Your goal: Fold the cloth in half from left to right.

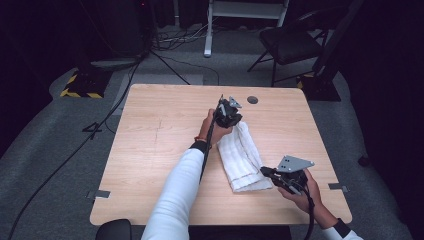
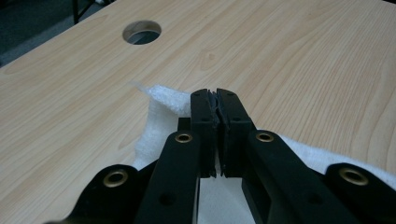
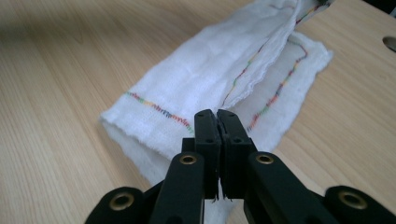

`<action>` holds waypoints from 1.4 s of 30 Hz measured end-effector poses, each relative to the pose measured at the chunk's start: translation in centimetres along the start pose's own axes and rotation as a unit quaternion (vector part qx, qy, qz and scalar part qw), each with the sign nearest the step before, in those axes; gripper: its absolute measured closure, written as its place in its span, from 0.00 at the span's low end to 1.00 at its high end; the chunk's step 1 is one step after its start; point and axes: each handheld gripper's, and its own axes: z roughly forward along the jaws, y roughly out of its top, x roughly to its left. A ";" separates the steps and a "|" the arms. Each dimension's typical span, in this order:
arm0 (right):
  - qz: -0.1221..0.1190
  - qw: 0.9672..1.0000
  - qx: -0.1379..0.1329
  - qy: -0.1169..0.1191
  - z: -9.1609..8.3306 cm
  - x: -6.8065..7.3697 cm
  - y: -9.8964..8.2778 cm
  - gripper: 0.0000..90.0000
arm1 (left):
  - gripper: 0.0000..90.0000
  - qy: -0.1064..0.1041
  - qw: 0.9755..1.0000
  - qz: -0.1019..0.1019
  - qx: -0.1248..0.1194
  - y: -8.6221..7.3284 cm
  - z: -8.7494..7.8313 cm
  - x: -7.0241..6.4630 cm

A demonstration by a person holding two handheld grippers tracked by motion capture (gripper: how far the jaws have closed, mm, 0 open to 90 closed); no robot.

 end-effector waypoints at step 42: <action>0.031 0.997 0.069 0.009 3.3 -4.1 -3.2 0.43 | 0.31 -0.052 0.994 0.036 0.094 -12.7 -8.2 -11.7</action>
